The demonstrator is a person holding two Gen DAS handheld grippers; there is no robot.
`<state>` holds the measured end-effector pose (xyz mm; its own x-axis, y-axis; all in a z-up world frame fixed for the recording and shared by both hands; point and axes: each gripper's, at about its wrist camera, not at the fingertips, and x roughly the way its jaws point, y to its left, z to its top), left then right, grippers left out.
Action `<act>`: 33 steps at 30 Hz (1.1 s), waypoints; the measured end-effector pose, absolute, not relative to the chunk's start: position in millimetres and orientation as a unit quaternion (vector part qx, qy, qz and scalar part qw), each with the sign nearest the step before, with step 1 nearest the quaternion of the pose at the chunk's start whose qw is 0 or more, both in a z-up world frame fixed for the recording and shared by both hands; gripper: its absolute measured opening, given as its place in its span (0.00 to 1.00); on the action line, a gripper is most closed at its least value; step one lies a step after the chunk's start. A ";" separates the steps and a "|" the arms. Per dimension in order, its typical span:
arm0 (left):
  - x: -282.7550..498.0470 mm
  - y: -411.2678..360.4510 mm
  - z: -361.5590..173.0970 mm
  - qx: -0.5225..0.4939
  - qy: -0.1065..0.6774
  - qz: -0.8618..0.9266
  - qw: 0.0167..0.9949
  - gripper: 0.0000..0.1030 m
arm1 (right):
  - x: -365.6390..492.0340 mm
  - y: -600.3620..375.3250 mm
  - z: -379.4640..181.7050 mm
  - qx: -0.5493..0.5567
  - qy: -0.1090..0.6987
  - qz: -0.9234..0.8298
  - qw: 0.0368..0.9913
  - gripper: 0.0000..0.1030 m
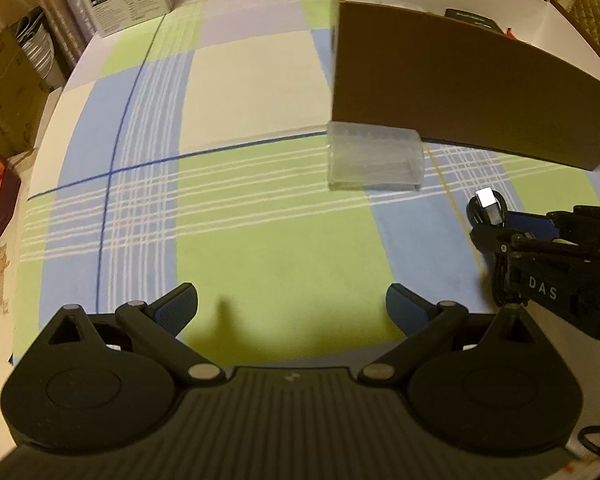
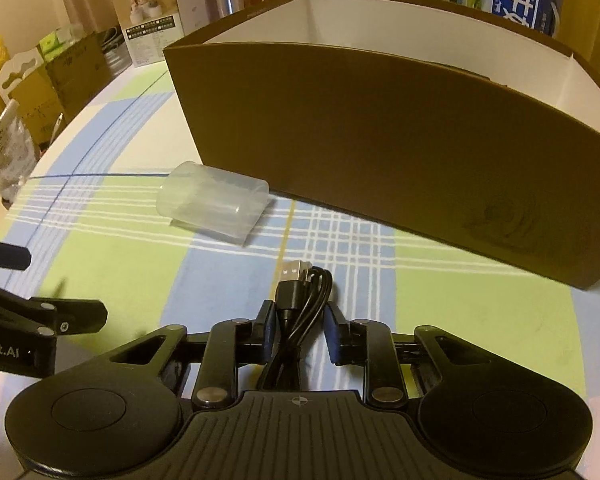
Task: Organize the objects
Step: 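Grasp the clear plastic container with the left tool while the right tool grasps the black USB cable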
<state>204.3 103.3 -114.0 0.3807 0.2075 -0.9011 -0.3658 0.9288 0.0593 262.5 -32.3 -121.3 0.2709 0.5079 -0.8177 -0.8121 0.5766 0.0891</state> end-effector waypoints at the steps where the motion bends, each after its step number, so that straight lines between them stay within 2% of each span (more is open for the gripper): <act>1: 205.7 101.9 -114.3 -0.072 0.526 0.169 0.831 0.96 | 263.9 -33.4 -121.2 -0.180 0.428 0.423 0.778 0.22; 17: 286.8 94.4 -135.4 -0.056 0.476 0.108 0.871 0.95 | 321.5 -89.7 -118.2 -0.141 0.442 0.322 0.825 0.22; 20: 299.4 93.3 -140.5 -0.041 0.470 0.108 0.875 0.87 | 324.6 -93.7 -117.8 -0.135 0.443 0.319 0.827 0.22; 23: 308.4 91.6 -146.0 -0.025 0.473 0.104 0.875 0.69 | 325.2 -95.0 -117.2 -0.127 0.447 0.320 0.826 0.22; 33: 296.3 85.6 -147.0 -0.014 0.477 0.096 0.874 0.69 | 323.6 -91.7 -116.1 -0.133 0.446 0.321 0.825 0.22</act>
<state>296.3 85.6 -147.0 0.5271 0.1542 -0.8357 -0.1814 0.9812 0.0666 323.6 -91.7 -116.1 0.3975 0.4105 -0.8207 -0.6475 0.7592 0.0661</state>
